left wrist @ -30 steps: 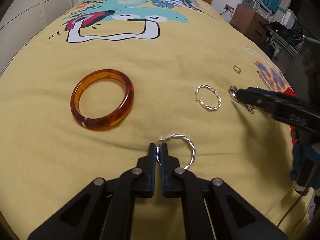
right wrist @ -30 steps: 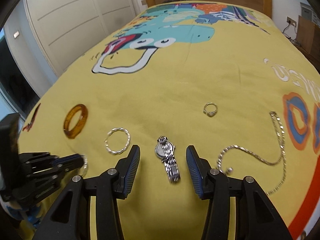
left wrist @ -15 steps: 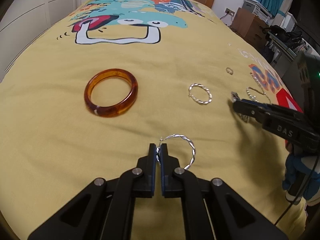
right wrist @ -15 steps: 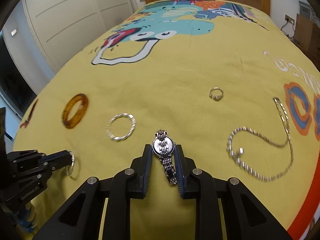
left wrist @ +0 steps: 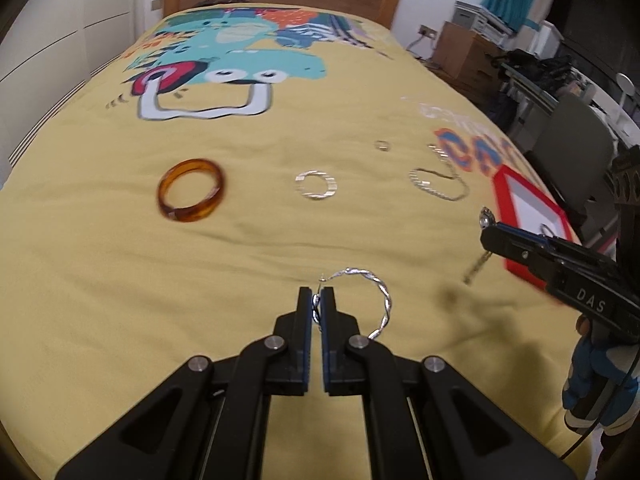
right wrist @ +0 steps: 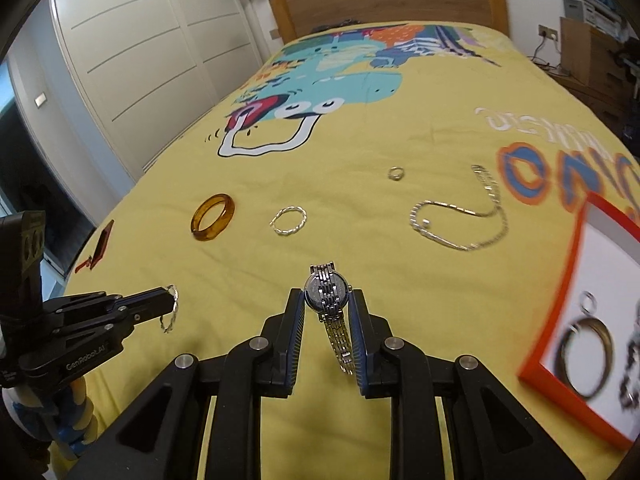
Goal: Organize jewelry
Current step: 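Carry the hoop and watch into the red box and release them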
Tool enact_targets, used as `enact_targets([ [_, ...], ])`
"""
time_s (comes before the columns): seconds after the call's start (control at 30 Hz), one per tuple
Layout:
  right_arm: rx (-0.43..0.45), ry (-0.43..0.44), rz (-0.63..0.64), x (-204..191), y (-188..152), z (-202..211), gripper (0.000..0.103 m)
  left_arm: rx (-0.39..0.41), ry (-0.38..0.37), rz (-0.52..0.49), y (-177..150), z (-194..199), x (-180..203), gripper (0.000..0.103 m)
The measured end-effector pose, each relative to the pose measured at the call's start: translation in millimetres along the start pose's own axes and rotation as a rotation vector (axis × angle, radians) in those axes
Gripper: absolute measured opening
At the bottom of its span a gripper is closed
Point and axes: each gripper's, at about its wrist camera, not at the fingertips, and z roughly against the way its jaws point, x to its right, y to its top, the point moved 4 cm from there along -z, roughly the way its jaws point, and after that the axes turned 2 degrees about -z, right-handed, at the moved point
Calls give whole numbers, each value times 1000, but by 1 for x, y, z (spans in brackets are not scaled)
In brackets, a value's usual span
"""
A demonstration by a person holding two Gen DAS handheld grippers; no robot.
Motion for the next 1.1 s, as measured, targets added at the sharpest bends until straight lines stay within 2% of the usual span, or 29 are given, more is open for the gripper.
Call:
enact_targets([
  [0.23, 62, -69, -45, 49, -8, 60, 22, -1, -91, -90, 16, -5, 83, 3],
  [0.4, 96, -168, -90, 119, -4, 98, 22, -8, -166, -174, 41, -28, 160, 3],
  [0.53, 105, -235, -127, 176, 2, 111, 22, -24, -209, -230, 64, -60, 221, 3],
  [0.7, 86, -288, -170, 238, 10, 103, 22, -56, -210, -280, 85, -111, 279, 3],
  [0.8, 58, -301, -188, 269, 13, 88, 22, -74, -188, -307, 94, -141, 299, 3],
  [0.93, 22, -313, -211, 300, 17, 65, 22, -107, -157, -323, 101, -174, 315, 3],
  [1.1, -35, -331, -203, 318, 17, 45, 22, -146, -127, -328, 102, -206, 323, 3],
])
